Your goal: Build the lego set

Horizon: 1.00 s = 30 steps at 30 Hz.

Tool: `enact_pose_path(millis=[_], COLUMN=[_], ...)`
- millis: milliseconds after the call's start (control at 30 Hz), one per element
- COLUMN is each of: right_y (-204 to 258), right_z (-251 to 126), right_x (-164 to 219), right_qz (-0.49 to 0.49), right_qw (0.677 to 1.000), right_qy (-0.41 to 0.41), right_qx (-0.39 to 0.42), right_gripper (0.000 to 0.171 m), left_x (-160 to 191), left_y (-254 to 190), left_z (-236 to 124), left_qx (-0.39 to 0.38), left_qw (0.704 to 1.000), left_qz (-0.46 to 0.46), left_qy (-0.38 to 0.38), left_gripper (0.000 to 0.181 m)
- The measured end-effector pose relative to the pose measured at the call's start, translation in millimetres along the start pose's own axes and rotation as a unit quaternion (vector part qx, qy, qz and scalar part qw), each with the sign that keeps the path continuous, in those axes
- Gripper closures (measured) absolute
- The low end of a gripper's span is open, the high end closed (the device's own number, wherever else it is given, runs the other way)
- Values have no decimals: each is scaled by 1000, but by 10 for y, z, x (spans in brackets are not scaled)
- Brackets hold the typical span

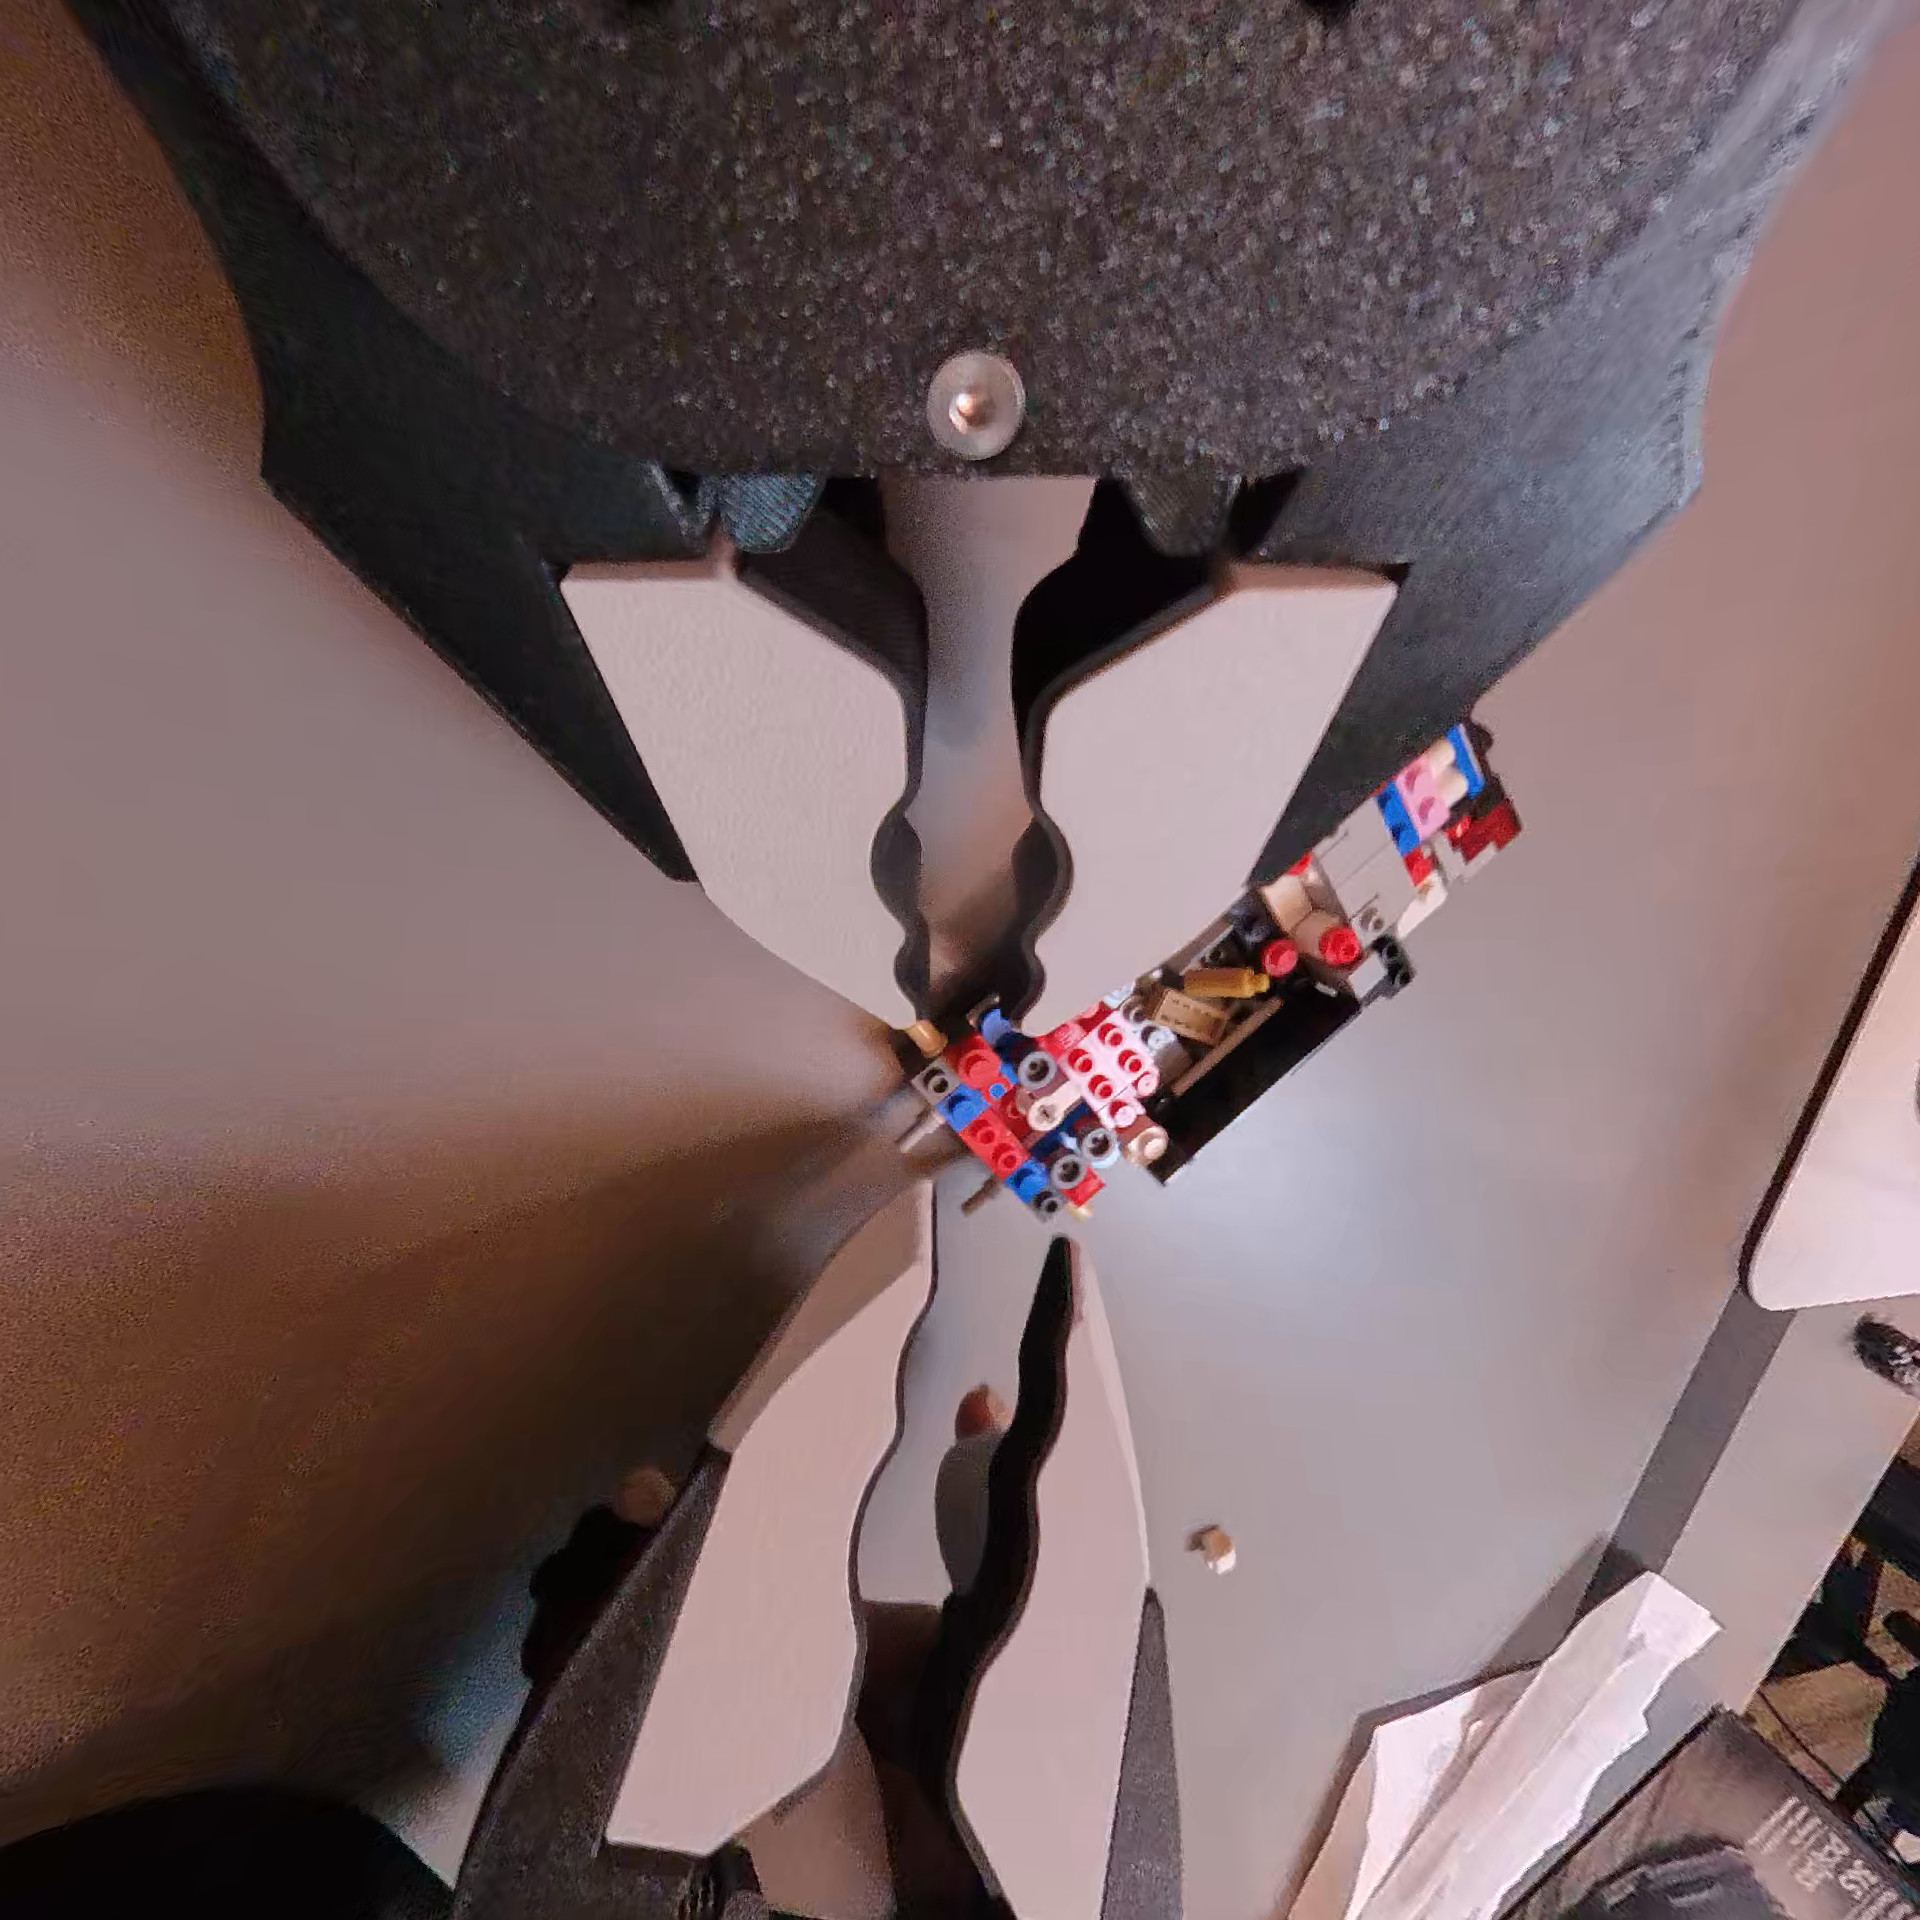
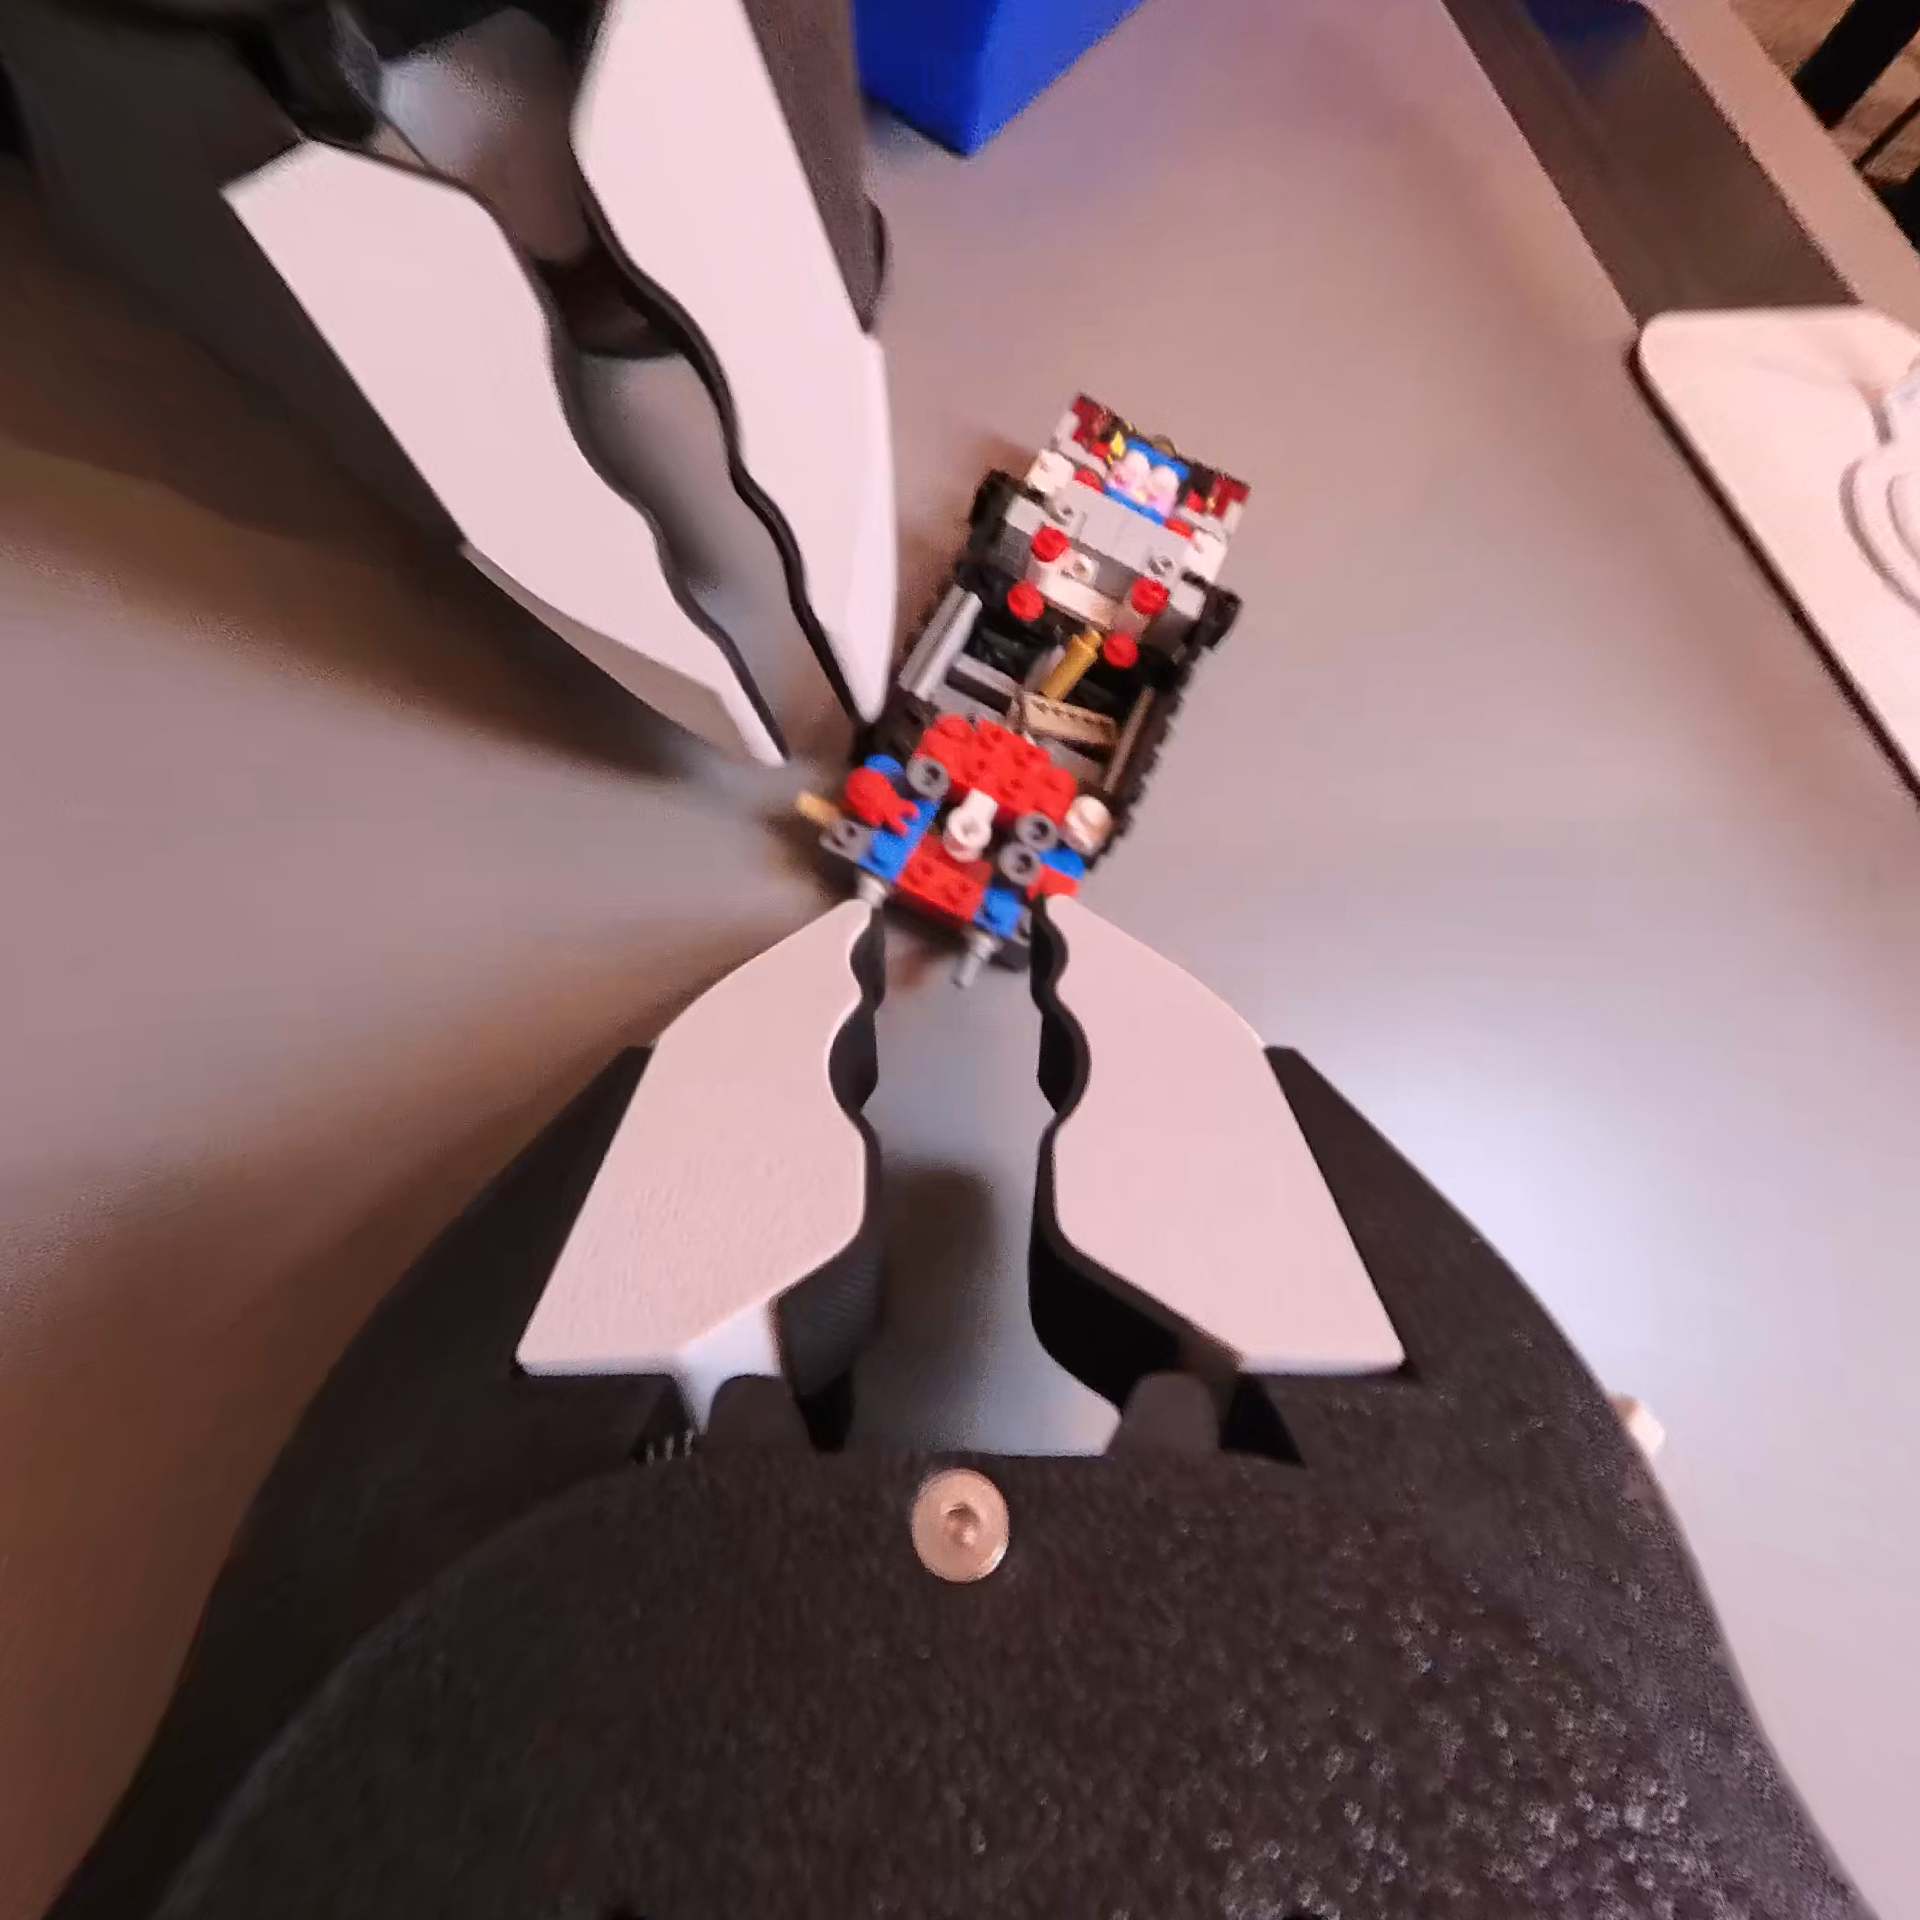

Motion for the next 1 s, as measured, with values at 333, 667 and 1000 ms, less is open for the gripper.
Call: enact_pose_path(millis=[333, 667, 1000], right_y=[43, 7, 57], right_z=[88, 142, 127], right_x=[75, 58, 37], right_qz=[18, 19, 0], right_qw=[1000, 1000, 1000], right_qy=[18, 18, 13], right_qx=[-15, -2, -1], right_gripper=[133, 129, 149], left_x=[230, 302, 290], left_y=[285, 345, 526], left_z=[-253, -123, -145], left_qx=[-53, -3, -40], left_qw=[997, 989, 987], left_qz=[-49, -143, -156], left_qy=[37, 29, -3], left_gripper=[165, 143, 149])
Point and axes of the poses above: each gripper's, where its closed fingertips meet, z out along the fingers, x out of its underside, y = z × x across the jaws, the point moved 6 cm from there along -z, back along the fingers, and after that the axes turned 6 degrees about -y, right-handed, at the moved point
